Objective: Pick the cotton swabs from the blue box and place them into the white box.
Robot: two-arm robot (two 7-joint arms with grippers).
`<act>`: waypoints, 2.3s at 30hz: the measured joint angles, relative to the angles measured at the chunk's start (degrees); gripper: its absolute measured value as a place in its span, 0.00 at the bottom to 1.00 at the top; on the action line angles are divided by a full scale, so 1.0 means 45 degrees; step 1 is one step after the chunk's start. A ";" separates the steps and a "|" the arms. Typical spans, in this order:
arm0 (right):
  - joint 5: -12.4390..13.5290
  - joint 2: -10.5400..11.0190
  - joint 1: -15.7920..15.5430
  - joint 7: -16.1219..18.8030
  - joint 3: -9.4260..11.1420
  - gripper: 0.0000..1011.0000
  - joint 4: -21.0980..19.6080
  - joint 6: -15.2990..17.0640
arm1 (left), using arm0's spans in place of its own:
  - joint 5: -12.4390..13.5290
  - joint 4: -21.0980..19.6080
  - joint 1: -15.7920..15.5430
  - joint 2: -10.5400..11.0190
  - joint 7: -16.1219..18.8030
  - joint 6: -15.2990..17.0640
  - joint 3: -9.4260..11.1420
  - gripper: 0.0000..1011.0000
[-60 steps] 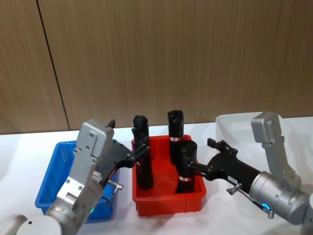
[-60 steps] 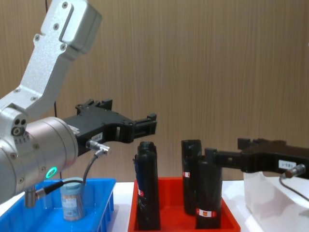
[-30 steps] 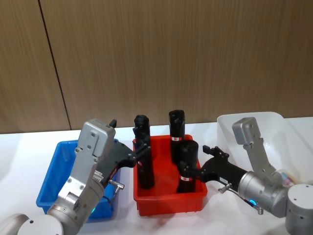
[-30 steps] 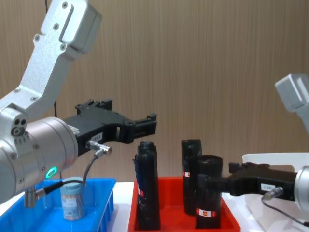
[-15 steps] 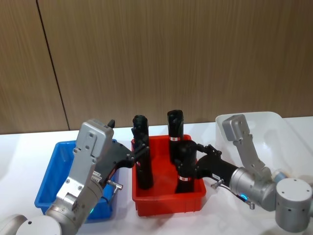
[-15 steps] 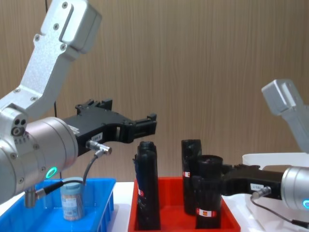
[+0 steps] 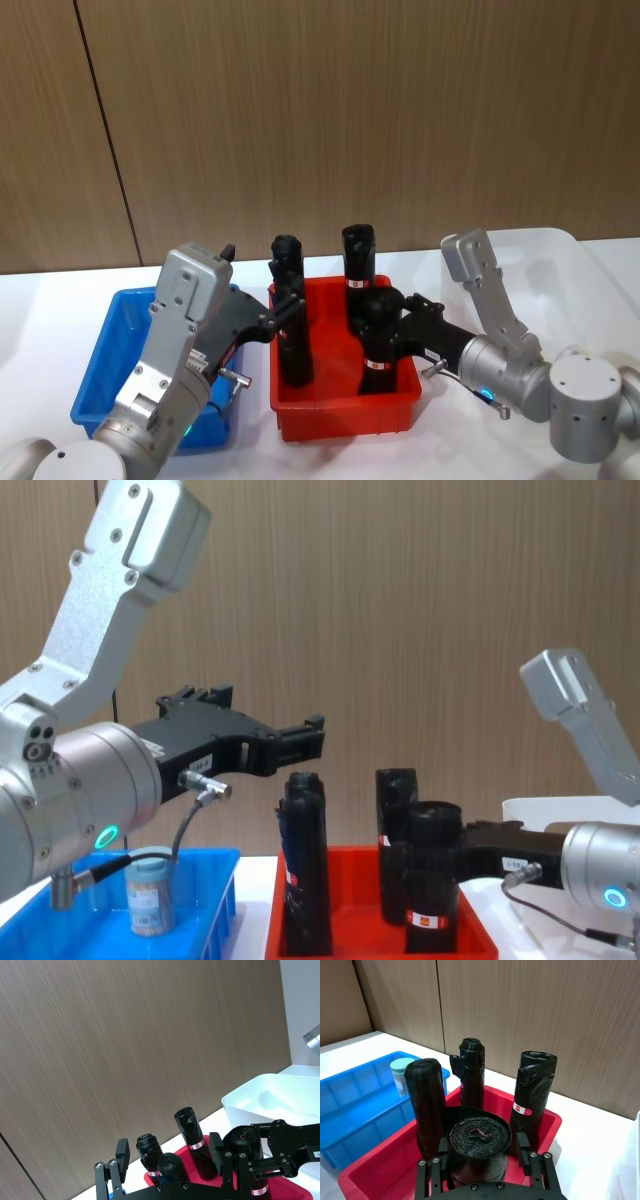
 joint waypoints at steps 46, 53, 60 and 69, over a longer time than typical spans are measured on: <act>0.1178 0.0738 -0.0453 -0.0718 0.0710 0.53 -0.3525 0.0584 | 0.0001 0.0000 0.0000 -0.0001 0.0001 0.0000 0.0000 0.99; 0.1267 0.1042 -0.0501 -0.1139 0.1046 0.53 -0.3995 0.0610 | 0.0001 0.0000 0.0000 -0.0001 0.0001 0.0000 0.0000 0.99; 0.1235 0.1355 -0.0597 -0.1611 0.1379 0.53 -0.4234 0.0568 | 0.0000 0.0000 0.0000 -0.0001 0.0002 0.0000 0.0000 0.99; 0.1038 0.1682 -0.0674 -0.2177 0.1735 0.53 -0.4069 0.0342 | 0.0001 0.0000 0.0000 -0.0001 0.0001 0.0000 0.0000 0.99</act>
